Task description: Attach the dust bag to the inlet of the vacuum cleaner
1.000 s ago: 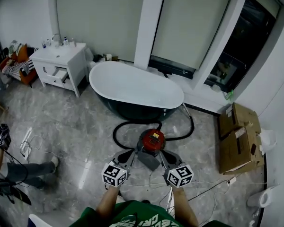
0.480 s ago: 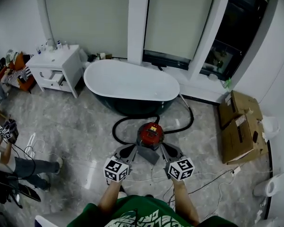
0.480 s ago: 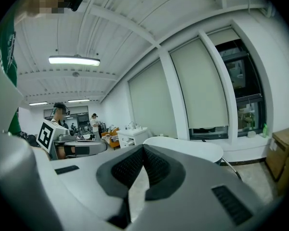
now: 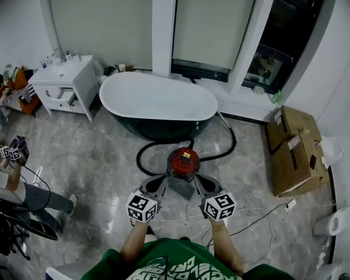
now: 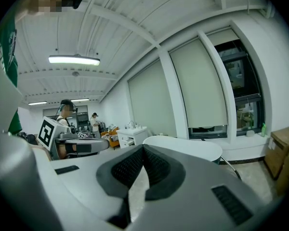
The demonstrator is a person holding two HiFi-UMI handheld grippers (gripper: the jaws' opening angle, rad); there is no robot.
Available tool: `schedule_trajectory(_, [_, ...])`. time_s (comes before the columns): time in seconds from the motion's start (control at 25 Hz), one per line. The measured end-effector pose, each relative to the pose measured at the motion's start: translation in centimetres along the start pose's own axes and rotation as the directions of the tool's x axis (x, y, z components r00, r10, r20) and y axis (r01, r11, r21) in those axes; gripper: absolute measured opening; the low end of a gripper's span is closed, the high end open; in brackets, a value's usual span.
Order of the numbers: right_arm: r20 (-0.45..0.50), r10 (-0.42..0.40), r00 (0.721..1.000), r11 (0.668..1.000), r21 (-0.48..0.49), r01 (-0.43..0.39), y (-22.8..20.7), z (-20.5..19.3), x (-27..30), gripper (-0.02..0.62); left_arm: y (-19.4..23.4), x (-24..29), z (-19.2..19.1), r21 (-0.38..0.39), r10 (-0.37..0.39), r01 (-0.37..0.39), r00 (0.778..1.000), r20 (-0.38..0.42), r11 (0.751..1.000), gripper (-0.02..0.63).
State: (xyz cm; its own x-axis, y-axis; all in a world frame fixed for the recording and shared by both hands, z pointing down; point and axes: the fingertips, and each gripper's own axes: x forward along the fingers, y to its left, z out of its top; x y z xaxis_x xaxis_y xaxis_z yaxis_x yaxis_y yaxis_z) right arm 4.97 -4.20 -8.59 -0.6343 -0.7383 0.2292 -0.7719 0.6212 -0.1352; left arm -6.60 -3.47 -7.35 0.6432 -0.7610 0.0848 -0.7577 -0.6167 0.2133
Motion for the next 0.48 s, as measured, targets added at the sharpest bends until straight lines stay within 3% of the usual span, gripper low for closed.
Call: schedule_trajectory(0.48, [0.003, -0.037, 0.999, 0.999, -0.016, 0.037, -0.7, 0.3, -1.4, 0.009, -1.1, 0.5, -0.1, -0.008, -0.031, 0.031, 1.0, 0.002, 0.999, 0.003])
